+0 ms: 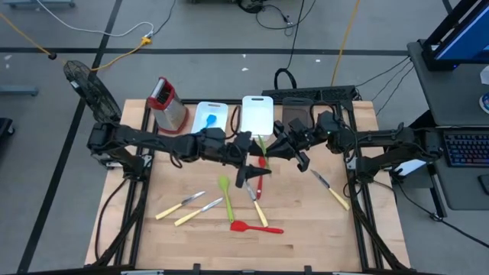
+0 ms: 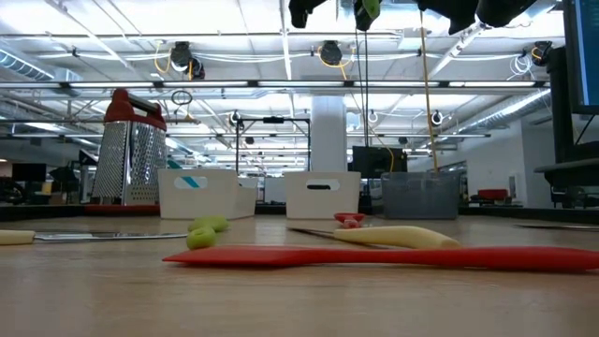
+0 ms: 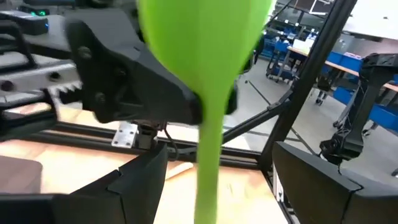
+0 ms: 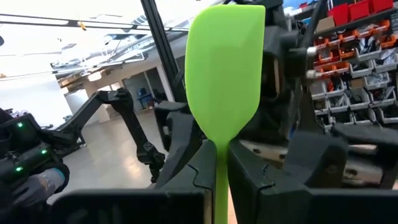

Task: Pick & Place Kitchen Items
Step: Put the green spatula into the left white bin

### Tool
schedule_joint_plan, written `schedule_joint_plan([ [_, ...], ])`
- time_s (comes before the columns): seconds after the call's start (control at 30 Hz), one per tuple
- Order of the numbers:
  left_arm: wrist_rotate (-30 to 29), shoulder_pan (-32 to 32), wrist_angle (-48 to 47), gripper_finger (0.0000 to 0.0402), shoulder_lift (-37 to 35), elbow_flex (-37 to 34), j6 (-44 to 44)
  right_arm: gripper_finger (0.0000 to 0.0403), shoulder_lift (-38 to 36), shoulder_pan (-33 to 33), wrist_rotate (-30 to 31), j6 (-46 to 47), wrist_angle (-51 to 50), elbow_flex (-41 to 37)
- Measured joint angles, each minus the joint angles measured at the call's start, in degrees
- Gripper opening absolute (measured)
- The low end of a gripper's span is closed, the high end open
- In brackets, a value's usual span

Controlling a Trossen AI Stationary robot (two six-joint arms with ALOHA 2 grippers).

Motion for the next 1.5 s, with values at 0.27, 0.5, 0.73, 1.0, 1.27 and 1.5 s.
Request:
schedule_joint_plan([
  [0.27, 0.0, 1.0, -4.1, 0.0201, -1.4, 0.0, -0.3, 0.0012, 0.0, 0.0, 0.0, 0.2, 0.1, 0.0],
  [0.5, -0.1, 1.2, -2.4, 0.0101, -1.5, 0.0, -0.2, 0.0012, 0.0, 0.3, 0.0, 0.4, -0.1, 0.0],
  [0.73, 0.0, 1.1, -2.0, 0.0058, -1.5, 0.0, 0.3, 0.0012, 0.0, 1.1, 0.7, 0.1, 0.0, 0.0],
  [1.0, 3.1, 1.3, -1.4, 0.0012, -1.5, 0.0, 0.4, 0.0012, 0.0, 1.2, 1.2, 0.3, 0.1, 0.0],
  [1.27, 4.7, 1.4, 1.0, 0.0012, -1.4, -0.1, 0.3, 0.0016, -0.1, 1.2, 3.0, 0.9, 0.5, 0.0],
  [1.5, 4.7, 1.4, 1.6, 0.0012, -1.4, -0.1, -0.1, 0.0019, -0.1, 1.2, 4.6, 1.1, -0.2, 0.0],
])
